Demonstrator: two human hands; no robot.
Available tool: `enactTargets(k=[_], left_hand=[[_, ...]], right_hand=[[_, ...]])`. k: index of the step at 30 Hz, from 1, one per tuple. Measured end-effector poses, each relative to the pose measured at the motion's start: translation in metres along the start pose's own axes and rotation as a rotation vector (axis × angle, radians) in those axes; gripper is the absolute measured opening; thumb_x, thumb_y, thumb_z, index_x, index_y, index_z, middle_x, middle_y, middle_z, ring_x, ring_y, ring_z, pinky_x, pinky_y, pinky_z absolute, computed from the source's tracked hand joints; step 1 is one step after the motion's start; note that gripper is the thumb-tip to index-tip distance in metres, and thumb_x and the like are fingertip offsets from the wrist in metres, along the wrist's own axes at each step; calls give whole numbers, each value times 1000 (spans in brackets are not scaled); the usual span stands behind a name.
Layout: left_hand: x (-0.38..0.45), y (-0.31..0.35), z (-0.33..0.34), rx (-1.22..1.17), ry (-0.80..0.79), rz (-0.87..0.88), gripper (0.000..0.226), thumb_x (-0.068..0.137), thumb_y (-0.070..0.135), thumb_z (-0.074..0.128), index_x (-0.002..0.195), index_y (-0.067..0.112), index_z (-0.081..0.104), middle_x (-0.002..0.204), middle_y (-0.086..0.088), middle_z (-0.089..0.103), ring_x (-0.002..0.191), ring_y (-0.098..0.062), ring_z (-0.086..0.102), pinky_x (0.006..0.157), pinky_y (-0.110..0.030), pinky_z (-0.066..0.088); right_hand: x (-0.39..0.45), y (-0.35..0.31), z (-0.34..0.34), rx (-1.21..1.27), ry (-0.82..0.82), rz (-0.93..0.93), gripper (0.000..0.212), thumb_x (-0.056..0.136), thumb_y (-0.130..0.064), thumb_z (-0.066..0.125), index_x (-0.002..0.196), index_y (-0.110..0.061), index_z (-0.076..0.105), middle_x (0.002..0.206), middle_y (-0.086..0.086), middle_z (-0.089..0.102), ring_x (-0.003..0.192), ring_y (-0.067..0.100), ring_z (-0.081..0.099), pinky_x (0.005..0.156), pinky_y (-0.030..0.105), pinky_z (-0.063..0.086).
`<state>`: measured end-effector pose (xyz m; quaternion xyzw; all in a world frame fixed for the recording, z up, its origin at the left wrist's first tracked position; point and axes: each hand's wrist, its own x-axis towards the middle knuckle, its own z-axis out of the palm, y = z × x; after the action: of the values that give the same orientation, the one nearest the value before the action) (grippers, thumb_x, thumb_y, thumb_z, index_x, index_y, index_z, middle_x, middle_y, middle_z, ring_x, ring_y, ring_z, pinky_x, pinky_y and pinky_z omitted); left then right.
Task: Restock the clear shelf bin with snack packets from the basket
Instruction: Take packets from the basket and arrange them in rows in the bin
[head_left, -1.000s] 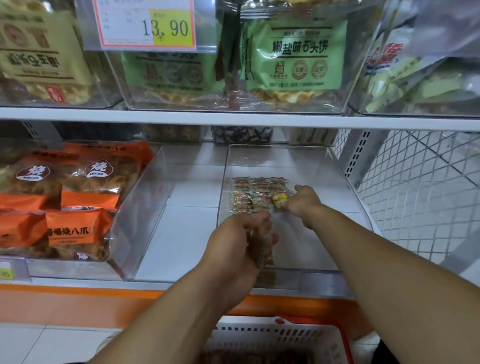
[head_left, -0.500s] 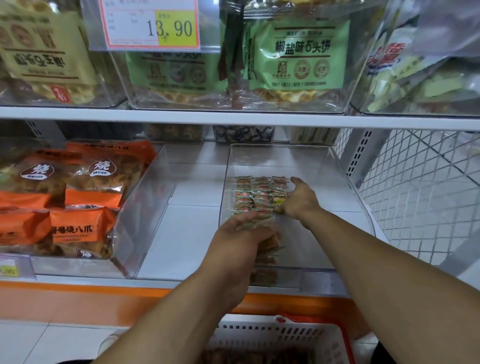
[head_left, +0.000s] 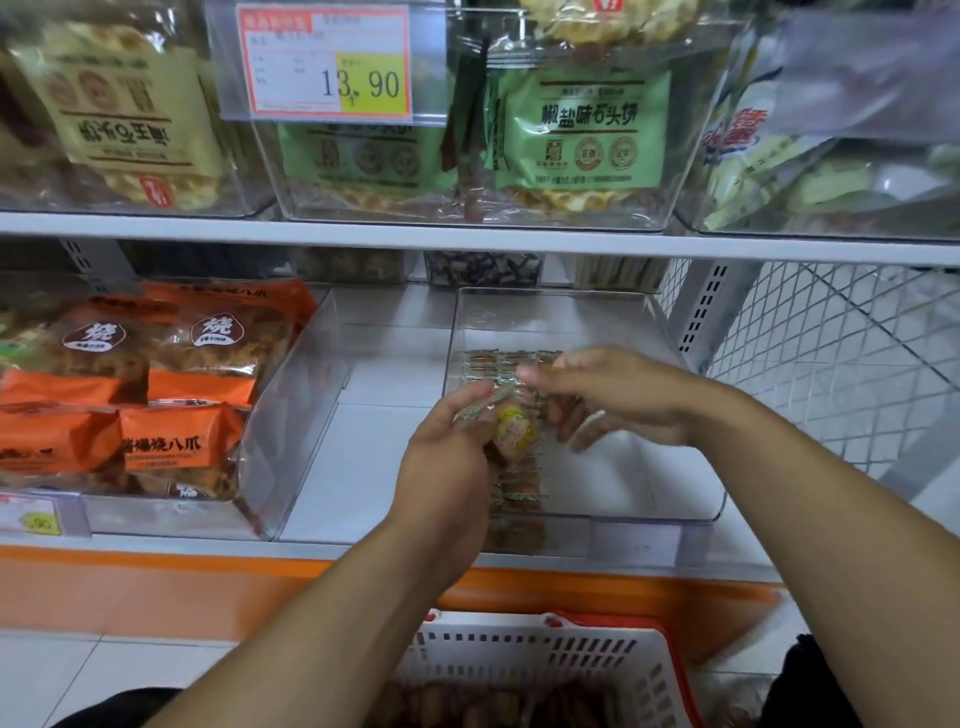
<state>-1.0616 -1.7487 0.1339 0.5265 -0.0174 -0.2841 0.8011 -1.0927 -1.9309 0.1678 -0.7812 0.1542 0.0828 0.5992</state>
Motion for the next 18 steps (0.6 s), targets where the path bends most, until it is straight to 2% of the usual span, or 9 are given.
enactTargets(k=[3,6,8,10,11,13,15,16,18], left_hand=[[-1,-1,0,37,-28,43,28,105,8,49,125,22,65,102,-10,79,90,-23,76,79,-34,60],[0,-6,3,176,-64,76,30,105,10,51,127,27,64,109,-10,78,103,-27,72,96,-46,55],[1,-11,3,345,-82,112,26,105,20,55,127,34,61,114,-1,76,104,-16,72,92,-34,57],[1,-14,0,647,-156,185,31,103,32,58,132,41,50,117,14,71,94,3,69,75,-16,55],[1,-18,-1,814,-217,217,37,102,35,58,136,40,47,121,15,68,94,2,68,74,-17,57],[1,-28,-5,1233,-324,278,44,101,41,56,143,34,45,136,8,61,115,-10,62,96,-35,56],[0,-37,-8,1656,-360,370,53,103,54,43,148,27,45,153,4,47,141,-18,41,118,-42,34],[0,-39,-9,1766,-355,394,58,103,59,36,149,26,45,157,4,43,146,-19,33,122,-42,26],[2,-42,-12,1836,-348,399,68,99,68,28,151,27,42,159,6,41,149,-19,28,123,-42,22]], right_hand=[[-22,9,10,18,-163,8,32,76,-29,84,98,-13,66,97,23,72,77,25,67,68,32,59],[-22,15,13,-1,-100,-45,23,88,-7,75,110,-12,68,90,9,76,76,18,67,66,27,56],[-16,21,8,-90,-66,0,26,89,1,70,111,-13,68,82,2,75,77,17,69,65,28,56],[-5,31,2,-143,25,101,20,88,0,70,102,-14,69,84,9,74,75,19,70,70,33,60],[3,38,0,-179,110,148,14,88,-3,73,98,-12,68,85,11,72,73,21,69,71,35,60],[24,56,-7,-331,301,208,15,87,-5,73,99,-2,64,85,15,65,73,25,63,67,36,54],[45,71,-10,-421,438,240,14,86,-2,68,98,5,65,86,17,59,76,27,56,63,30,42],[53,77,-10,-434,488,250,13,86,-1,68,98,5,67,86,16,60,77,26,56,62,26,40],[69,86,-9,-437,560,270,13,87,-3,69,99,4,70,90,15,64,81,26,60,60,23,41]])
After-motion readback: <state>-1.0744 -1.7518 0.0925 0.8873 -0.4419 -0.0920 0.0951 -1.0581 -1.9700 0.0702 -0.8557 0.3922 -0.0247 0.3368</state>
